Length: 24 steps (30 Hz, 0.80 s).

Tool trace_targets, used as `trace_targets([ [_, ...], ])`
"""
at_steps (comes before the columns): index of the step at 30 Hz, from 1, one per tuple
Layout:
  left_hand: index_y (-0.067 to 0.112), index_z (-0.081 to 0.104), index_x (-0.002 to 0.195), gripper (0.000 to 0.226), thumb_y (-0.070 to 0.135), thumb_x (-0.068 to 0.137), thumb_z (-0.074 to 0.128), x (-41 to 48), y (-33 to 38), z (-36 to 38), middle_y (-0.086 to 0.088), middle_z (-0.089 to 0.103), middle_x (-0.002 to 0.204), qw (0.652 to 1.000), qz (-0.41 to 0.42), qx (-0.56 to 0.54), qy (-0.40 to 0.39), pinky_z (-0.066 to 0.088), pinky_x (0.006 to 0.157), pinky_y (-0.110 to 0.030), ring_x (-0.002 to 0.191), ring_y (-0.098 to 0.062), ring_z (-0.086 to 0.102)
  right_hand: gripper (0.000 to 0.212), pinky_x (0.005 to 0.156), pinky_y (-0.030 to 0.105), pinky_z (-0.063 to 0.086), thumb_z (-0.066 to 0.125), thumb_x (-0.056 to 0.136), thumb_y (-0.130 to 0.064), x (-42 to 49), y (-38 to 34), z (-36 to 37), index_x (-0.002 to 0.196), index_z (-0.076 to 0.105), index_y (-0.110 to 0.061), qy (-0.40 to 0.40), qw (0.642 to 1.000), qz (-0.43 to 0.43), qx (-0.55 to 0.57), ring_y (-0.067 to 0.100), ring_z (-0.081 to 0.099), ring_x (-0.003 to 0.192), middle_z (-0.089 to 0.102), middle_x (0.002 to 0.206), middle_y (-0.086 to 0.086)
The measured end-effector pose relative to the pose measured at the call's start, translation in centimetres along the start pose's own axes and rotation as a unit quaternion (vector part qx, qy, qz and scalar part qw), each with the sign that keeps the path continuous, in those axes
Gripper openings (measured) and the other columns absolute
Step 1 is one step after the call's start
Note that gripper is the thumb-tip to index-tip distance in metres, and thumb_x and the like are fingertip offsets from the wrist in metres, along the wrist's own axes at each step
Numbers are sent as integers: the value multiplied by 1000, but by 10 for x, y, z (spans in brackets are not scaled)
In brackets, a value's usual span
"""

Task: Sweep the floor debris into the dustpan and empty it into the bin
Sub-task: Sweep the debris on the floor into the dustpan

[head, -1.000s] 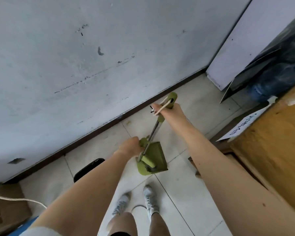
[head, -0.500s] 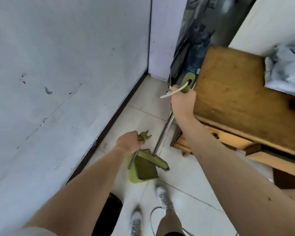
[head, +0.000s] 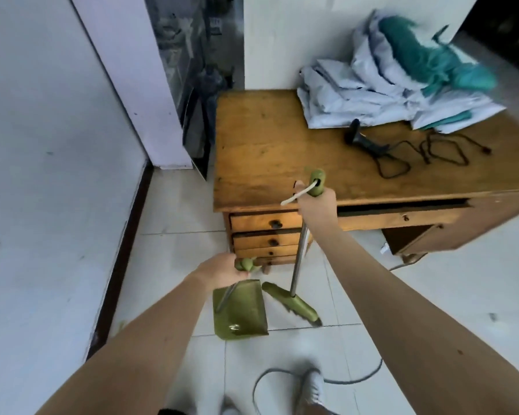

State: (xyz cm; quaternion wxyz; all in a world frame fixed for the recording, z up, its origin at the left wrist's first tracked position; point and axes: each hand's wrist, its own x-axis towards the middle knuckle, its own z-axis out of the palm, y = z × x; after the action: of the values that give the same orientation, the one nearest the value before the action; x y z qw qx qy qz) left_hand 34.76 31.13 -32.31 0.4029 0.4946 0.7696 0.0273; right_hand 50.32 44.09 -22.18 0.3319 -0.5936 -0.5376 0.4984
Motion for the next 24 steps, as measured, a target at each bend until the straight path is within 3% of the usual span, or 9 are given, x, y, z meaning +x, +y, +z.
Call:
trace_targets([
  [3, 19, 57, 114, 56, 59, 76, 63, 29, 43, 20, 1, 62, 113, 998, 11, -1, -55, 49, 94, -38, 101, -18, 58, 39, 56, 29, 37, 57, 95, -33, 22, 19, -58, 62, 48, -16, 39, 999, 28, 6, 18, 45, 55, 46, 57, 1],
  [6, 21, 56, 121, 63, 62, 73, 63, 56, 99, 43, 1, 61, 119, 996, 41, 26, -80, 48, 96, -38, 105, -19, 57, 36, 56, 27, 39, 58, 94, -33, 40, 39, -120, 65, 50, -15, 83, 995, 55, 21, 18, 49, 56, 51, 61, 4],
  [10, 25, 52, 110, 49, 62, 79, 58, 70, 190, 68, 6, 59, 100, 989, 74, 49, -114, 47, 79, -32, 92, -15, 57, 34, 60, 28, 41, 60, 93, -33, 64, 56, -200, 66, 54, -15, 99, 991, 80, 37, 21, 53, 67, 52, 66, 6],
  [16, 19, 55, 102, 52, 65, 77, 57, 96, 299, 106, -9, 68, 86, 981, 110, 62, -148, 46, 64, -33, 68, -18, 61, 32, 58, 28, 40, 62, 92, -33, 89, 72, -306, 70, 54, -12, 141, 986, 90, 27, 22, 52, 65, 54, 68, 10],
  [24, 15, 56, 95, 44, 58, 83, 58, 105, 424, 169, -3, 60, 76, 954, 186, 128, -195, 43, 63, -31, 64, -16, 55, 23, 55, 27, 42, 61, 87, -19, 78, 100, -450, 65, 56, -13, 280, 949, 132, 53, 24, 54, 65, 55, 65, 7],
])
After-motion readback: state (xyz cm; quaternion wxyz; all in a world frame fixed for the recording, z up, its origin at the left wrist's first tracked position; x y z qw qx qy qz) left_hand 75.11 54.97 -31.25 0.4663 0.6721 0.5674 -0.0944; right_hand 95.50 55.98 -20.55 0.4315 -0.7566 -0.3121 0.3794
